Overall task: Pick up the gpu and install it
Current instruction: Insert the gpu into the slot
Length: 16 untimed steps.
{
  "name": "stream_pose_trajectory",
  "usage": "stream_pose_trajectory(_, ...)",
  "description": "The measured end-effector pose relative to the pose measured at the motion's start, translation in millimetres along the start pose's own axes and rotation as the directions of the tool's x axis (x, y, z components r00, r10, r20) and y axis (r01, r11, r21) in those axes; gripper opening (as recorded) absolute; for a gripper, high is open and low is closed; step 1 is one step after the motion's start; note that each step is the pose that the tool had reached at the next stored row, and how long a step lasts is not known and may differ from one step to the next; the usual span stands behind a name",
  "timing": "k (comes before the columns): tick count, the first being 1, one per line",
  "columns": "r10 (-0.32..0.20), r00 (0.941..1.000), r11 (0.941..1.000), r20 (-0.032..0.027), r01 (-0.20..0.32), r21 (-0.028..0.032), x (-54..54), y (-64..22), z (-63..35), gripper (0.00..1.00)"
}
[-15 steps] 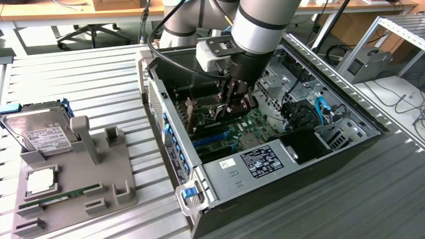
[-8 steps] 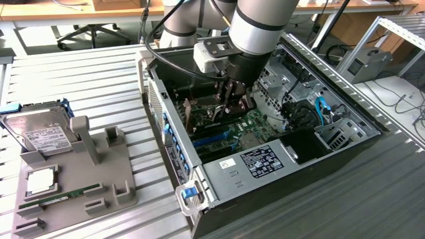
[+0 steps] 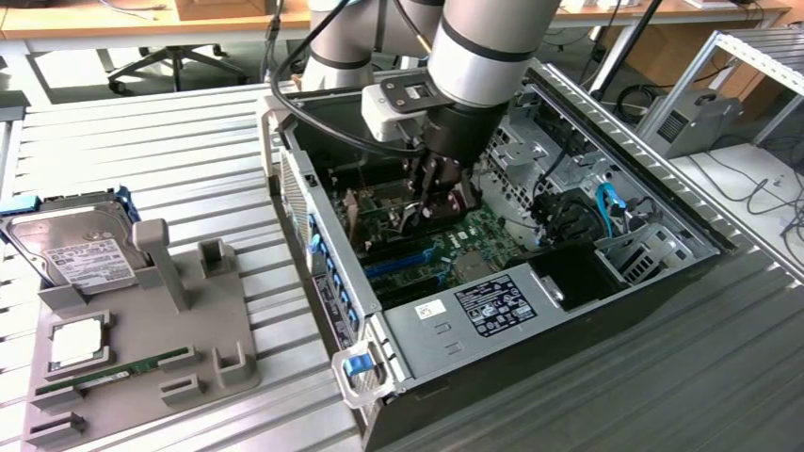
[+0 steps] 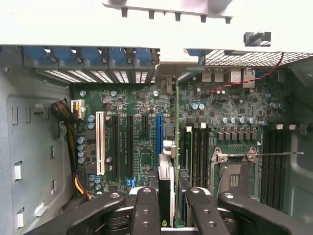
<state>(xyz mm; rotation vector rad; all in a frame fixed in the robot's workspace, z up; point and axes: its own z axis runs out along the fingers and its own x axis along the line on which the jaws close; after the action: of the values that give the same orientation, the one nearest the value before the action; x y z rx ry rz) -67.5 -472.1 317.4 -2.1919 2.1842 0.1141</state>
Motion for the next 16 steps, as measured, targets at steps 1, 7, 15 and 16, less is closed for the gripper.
stream_pose_trajectory(1,0.0,1.0,1.0,-0.0026,0.0,-0.0001,0.0,-0.2,0.8,0.26)
stream_pose_trajectory(7,0.001,0.9993,1.0,-0.0379,-0.001,-0.0001,-0.5,-0.5,2.3,0.26)
stream_pose_trajectory(15,0.002,0.9981,1.0,-0.0621,-0.002,-0.0001,-7.6,-2.8,6.7,0.26)
stream_pose_trajectory(16,0.002,0.9977,1.0,-0.0682,-0.002,-0.0002,-8.0,-2.8,6.9,0.26)
